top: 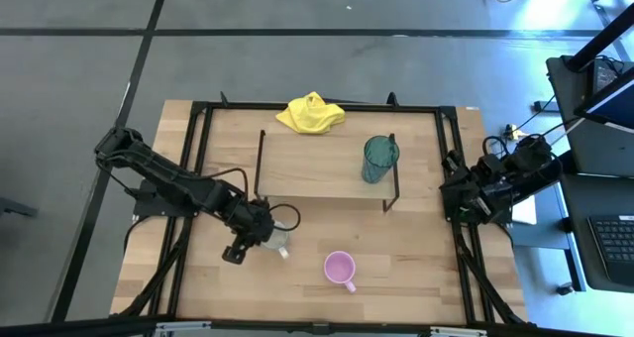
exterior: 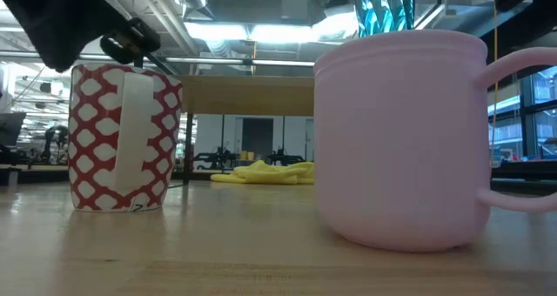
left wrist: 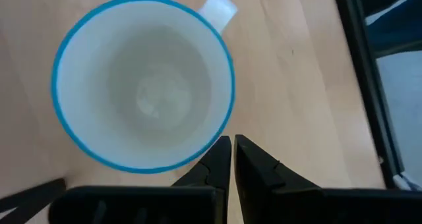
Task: Stack small to large cups/mugs on shelf
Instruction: Put the red mug on the shelf
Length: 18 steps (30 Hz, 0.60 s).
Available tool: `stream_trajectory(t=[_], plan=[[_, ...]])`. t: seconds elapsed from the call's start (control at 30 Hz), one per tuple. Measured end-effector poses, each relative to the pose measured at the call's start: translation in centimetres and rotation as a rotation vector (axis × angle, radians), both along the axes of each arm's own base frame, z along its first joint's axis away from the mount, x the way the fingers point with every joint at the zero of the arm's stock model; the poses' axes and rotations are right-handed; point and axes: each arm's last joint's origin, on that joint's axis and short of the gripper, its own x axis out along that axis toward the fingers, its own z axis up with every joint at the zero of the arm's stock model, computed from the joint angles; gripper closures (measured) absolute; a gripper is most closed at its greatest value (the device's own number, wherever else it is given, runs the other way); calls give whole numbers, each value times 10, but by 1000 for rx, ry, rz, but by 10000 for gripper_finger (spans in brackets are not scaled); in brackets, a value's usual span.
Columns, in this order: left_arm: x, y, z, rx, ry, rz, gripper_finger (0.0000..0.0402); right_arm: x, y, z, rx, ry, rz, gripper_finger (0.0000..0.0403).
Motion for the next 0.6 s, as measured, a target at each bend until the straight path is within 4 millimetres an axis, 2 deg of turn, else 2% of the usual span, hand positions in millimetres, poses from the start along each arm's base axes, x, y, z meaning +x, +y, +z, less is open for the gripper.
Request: stream_trajectory(t=[0.27,0.5,0.6], plan=[[1,0,4,3,-5,-7,388,0,0,-1,44,19,14,373],[9,-5,44,-20,-76,16,388,0,0,-1,61,29,19,373],[11,-5,54,-29,-92,57,388,0,0,-1,59,30,18,373]])
